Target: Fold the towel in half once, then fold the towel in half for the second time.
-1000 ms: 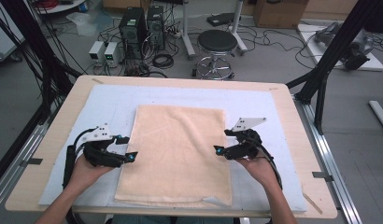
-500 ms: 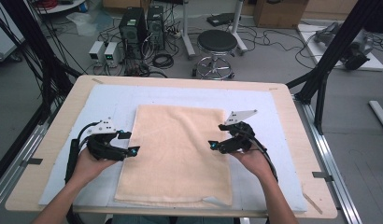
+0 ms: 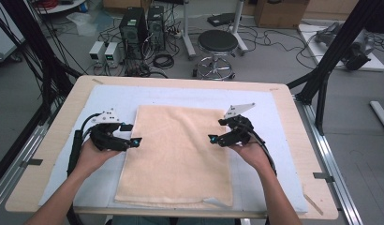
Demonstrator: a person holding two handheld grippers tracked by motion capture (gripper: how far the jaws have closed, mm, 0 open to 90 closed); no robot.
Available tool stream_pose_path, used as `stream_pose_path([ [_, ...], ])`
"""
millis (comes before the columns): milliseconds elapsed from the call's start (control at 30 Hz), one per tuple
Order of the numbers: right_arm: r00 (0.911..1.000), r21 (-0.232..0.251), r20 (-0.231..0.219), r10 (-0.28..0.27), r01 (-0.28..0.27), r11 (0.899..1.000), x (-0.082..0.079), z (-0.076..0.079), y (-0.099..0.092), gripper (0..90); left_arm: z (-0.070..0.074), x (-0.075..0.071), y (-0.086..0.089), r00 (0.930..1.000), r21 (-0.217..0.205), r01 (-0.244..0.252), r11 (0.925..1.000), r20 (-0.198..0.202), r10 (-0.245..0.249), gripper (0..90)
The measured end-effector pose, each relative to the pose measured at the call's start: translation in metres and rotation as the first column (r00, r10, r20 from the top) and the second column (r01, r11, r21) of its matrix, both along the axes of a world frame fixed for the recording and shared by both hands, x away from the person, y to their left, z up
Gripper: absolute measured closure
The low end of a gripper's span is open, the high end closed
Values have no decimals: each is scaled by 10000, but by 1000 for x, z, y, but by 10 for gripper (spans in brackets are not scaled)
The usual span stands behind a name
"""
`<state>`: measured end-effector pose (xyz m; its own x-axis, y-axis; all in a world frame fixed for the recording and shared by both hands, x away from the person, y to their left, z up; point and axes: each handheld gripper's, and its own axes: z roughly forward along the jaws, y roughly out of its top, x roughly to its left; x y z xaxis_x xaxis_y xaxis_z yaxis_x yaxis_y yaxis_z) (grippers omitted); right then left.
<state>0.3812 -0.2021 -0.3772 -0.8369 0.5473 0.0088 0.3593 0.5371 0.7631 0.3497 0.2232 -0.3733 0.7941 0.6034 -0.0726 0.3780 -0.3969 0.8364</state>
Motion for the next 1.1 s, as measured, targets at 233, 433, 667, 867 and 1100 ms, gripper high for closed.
stream_pose_path([
  [233, 9995, 24, -59, -314, 314, 9995, 22, 5, -5, 228, 9, 27, -3, 9999, -417, -85, 9991, -134, 79, 310],
  [433, 9985, -80, -30, -554, 554, 9984, 43, 15, -9, 232, 16, 57, -5, 9989, -156, -417, 9990, -223, 413, 315],
  [667, 9935, -77, -198, -1122, 1121, 9937, 64, 9, -18, 233, 9, 83, -2, 9957, -150, -850, 9963, -388, 844, 318],
  [867, 9861, -321, -492, -1590, 1575, 9870, 78, -8, -23, 233, -12, 101, 6, 9877, -74, -1461, 9892, -572, 1454, 315],
  [1100, 9764, -426, -763, -2023, 1995, 9790, 88, -26, -32, 233, -39, 117, 7, 9720, 379, -2143, 9760, -903, 2169, 329],
])
